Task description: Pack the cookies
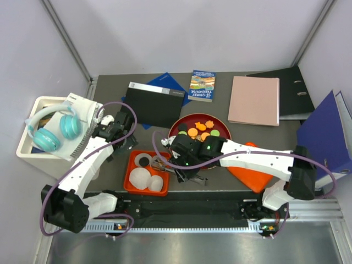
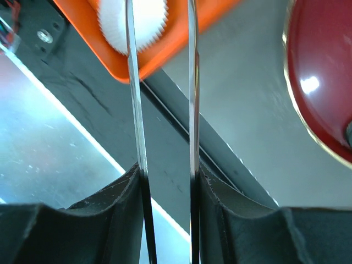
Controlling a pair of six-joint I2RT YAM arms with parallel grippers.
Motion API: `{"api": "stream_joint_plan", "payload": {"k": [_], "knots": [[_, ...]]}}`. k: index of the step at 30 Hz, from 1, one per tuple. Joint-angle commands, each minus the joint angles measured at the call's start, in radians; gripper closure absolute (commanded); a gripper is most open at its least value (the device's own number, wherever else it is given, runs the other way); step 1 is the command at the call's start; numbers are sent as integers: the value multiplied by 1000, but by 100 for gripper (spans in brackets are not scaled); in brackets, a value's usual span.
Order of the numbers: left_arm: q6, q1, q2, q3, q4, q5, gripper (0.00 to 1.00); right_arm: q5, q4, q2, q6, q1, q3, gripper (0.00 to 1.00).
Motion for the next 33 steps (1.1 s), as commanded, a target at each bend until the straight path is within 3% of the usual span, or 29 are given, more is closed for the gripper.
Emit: {"api": "stream_joint_plan", "payload": {"k": [1, 9, 21, 33], "knots": [[-2, 14, -33, -12, -10, -11, 1, -55, 111, 50, -27, 16, 111, 65], [10, 14, -32, -15, -8, -17, 1, -102, 102, 179, -59, 34, 221, 65], [14, 14, -53, -53, 15, 3, 1, -144, 72, 236, -85, 36, 272, 61], [10, 14, -55, -48, 15, 1, 1, -89, 53, 222, -68, 36, 278, 49]]}}
